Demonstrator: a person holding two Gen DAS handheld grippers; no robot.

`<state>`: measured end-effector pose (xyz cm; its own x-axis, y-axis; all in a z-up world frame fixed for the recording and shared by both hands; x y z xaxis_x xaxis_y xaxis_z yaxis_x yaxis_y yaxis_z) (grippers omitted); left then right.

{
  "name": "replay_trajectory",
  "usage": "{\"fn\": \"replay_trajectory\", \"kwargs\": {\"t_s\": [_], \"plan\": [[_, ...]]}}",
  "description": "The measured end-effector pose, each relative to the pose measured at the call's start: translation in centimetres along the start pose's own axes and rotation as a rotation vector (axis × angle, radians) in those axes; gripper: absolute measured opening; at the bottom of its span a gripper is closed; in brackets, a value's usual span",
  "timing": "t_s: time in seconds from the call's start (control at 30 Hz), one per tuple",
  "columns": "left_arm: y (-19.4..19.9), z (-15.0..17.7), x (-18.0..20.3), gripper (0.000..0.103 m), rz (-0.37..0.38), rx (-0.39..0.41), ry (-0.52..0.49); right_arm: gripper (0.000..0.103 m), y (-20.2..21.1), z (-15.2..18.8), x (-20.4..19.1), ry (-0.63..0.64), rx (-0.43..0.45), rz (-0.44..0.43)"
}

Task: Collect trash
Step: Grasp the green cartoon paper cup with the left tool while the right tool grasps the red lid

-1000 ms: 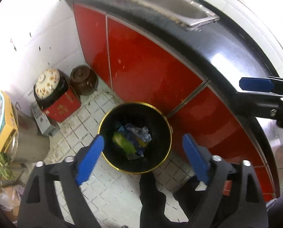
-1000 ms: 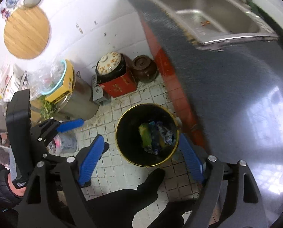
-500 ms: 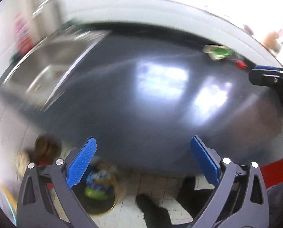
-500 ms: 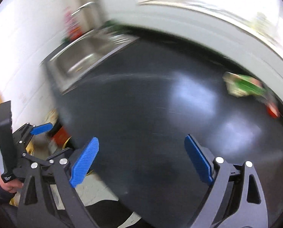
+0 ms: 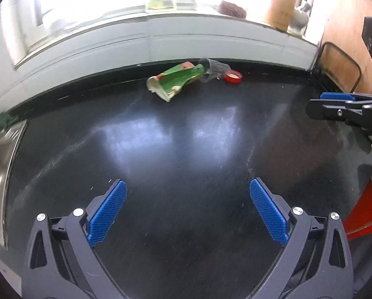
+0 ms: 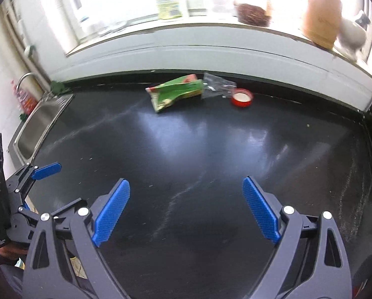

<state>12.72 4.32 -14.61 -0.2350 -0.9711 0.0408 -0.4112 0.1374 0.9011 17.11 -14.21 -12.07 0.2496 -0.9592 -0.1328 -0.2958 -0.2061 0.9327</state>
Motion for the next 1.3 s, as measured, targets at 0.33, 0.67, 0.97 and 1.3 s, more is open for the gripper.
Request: {"fn": "replay_trajectory", "kwargs": {"t_s": [0.33, 0.67, 0.97, 1.3], "plan": [[-4.6, -7.6, -0.7, 0.096, -0.043, -0.031, -0.004, 0.089, -3.3, -6.2, 5.0, -0.017, -0.021, -0.019], [-9.7, -19.5, 1.6, 0.096, 0.035, 0.032, -0.069, 0.087, -10.8, -14.1, 10.7, -0.006, -0.067, -0.023], [-17.6, -22.6, -1.9, 0.096, -0.029, -0.087, -0.252, 0.079, -18.9, -16.7, 12.0, 0.079, -0.169, -0.02], [-20.5, -22.1, -1.8, 0.065, -0.024, -0.131, -0.324, 0.049, -19.3, -17.1, 11.4, 0.148, -0.129, 0.062]]}}
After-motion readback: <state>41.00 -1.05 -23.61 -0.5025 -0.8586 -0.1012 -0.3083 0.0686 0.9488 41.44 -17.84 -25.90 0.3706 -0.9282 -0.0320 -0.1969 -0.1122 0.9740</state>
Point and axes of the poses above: each gripper's, at about its wrist camera, not at the fingertips, and y roughly against the way its jaws point, x to its right, z to its underside, the point moved 3 cm from there along -y, roughly the way its jaws point, and after that the axes turned 11 degrees about -x, right-handed, at the moved point
